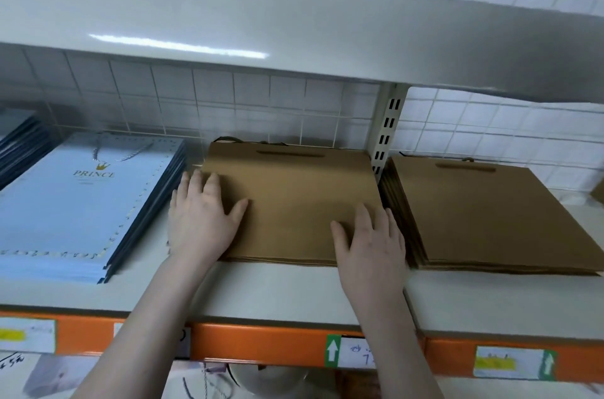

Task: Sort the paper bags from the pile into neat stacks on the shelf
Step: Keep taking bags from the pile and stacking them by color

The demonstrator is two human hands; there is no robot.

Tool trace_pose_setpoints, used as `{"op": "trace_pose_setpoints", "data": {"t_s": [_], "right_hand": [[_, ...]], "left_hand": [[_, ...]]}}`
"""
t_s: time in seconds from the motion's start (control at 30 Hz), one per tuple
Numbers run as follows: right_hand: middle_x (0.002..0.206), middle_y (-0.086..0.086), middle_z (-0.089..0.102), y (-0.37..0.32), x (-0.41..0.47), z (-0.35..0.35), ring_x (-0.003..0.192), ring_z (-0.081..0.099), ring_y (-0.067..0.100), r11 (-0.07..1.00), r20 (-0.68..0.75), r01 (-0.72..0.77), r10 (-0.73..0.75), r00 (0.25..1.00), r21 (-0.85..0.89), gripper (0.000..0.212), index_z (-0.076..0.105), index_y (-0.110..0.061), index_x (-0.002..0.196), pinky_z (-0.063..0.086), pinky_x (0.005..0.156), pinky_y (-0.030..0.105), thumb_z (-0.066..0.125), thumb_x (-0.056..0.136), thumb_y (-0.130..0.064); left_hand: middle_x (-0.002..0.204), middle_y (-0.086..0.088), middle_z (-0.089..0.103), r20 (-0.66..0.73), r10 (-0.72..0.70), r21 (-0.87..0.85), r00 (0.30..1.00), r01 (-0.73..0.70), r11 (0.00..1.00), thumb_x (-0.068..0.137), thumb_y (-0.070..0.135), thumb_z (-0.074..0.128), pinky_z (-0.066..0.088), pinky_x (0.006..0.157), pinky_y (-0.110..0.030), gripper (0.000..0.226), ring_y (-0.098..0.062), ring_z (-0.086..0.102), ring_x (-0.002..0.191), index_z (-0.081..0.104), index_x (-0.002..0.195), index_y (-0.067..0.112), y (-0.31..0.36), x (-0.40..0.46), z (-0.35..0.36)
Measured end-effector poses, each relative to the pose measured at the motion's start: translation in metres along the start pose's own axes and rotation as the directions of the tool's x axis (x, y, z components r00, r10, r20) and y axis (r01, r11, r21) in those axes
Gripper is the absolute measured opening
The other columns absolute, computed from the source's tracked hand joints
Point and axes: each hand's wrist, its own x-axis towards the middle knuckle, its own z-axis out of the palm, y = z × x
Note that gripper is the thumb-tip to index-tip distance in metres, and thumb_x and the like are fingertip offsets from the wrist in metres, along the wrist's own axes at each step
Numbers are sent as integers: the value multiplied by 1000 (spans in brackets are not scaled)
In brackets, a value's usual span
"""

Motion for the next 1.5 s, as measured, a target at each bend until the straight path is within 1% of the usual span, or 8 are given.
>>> {"op": "trace_pose_setpoints", "data": {"t_s": [0.23, 0.43, 0.57, 0.67, 0.77, 0.97, 1.37, 1.5], "right_hand": [[126, 20, 58, -20, -22, 13, 122, 50, 35, 987, -28, 149, -147, 989, 67, 46, 60, -6, 121, 42, 99, 46, 59, 87, -36], [119, 22, 61, -66, -40, 25, 116, 54, 39, 954, -13, 259, -260, 965, 150, 46, 64, -3, 115, 45, 96, 49, 69, 80, -32], [115, 21, 63, -112, -55, 29, 112, 57, 39, 928, -41, 326, -324, 945, 181, 47, 66, -3, 111, 47, 92, 49, 74, 75, -32], [114, 21, 63, -154, -71, 35, 112, 57, 39, 903, -62, 372, -368, 928, 213, 50, 65, -2, 112, 47, 92, 49, 77, 73, -32], [122, 22, 59, -210, -99, 42, 120, 50, 40, 879, -14, 403, -413, 910, 256, 52, 60, -2, 121, 41, 99, 49, 71, 80, -33], [115, 24, 62, -333, -174, 56, 112, 56, 43, 807, -61, 504, -512, 857, 307, 52, 63, -1, 115, 45, 94, 51, 77, 75, -30], [117, 25, 60, -515, -242, 76, 114, 54, 43, 708, -63, 599, -625, 778, 374, 50, 62, -1, 117, 45, 93, 51, 75, 76, -27], [122, 24, 58, -579, -247, 99, 119, 51, 41, 694, -45, 604, -641, 766, 391, 50, 59, -2, 121, 42, 98, 49, 70, 80, -29]], "left_hand": [[153, -17, 24, -101, -50, 65, 994, 57, 996, 89, 46, 53, 10, 116, -41, 69, -30, 11, 144, 34, 144, 7, -20, -40, -20], [136, -32, 43, -160, -112, 150, 981, 136, 979, 83, 40, 63, 28, 106, -57, 63, -49, 31, 133, 53, 126, -5, -72, -60, -45], [151, -21, 27, -193, -150, 125, 970, 176, 976, 87, 37, 61, 14, 115, -44, 67, -33, 15, 143, 39, 141, 4, -109, -66, -72], [151, -19, 28, -213, -144, 91, 967, 166, 982, 86, 35, 63, 16, 115, -39, 69, -31, 19, 143, 38, 141, 4, -146, -77, -97], [143, -24, 40, -249, -162, 111, 955, 195, 975, 83, 31, 68, 27, 110, -46, 64, -39, 33, 136, 47, 134, 0, -204, -94, -130], [121, -32, 57, -283, -237, 181, 929, 295, 938, 74, 43, 51, 42, 95, -54, 66, -47, 53, 114, 59, 116, -7, -331, -126, -197], [122, -29, 57, -309, -301, 220, 902, 376, 900, 70, 38, 61, 41, 96, -55, 66, -46, 53, 116, 59, 119, -5, -496, -133, -276], [120, -31, 58, -318, -290, 269, 903, 379, 886, 69, 31, 76, 43, 92, -58, 63, -47, 56, 110, 60, 117, -6, -552, -110, -290]]}}
